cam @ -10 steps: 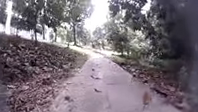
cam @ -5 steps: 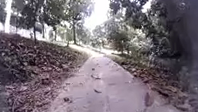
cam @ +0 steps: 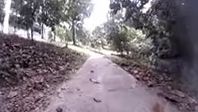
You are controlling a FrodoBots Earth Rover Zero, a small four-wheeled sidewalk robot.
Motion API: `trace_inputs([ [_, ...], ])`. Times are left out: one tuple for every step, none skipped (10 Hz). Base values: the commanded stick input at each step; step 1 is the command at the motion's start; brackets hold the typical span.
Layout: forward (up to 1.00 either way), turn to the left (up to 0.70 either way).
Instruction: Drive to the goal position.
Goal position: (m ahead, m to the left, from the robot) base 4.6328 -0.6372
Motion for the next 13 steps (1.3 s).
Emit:
trace_inputs([
  [0.5, 0.0],
  [0.5, 0.0],
  [0.5, 0.0],
  [0.5, 0.0],
  [0.5, 0.0],
  [0.5, 0.0],
  [0.5, 0.0],
  [0.5, 0.0],
  [0.5, 0.0],
  [0.5, 0.0],
  [0.5, 0.0],
  [0.5, 0.0],
  [0.5, 0.03],
])
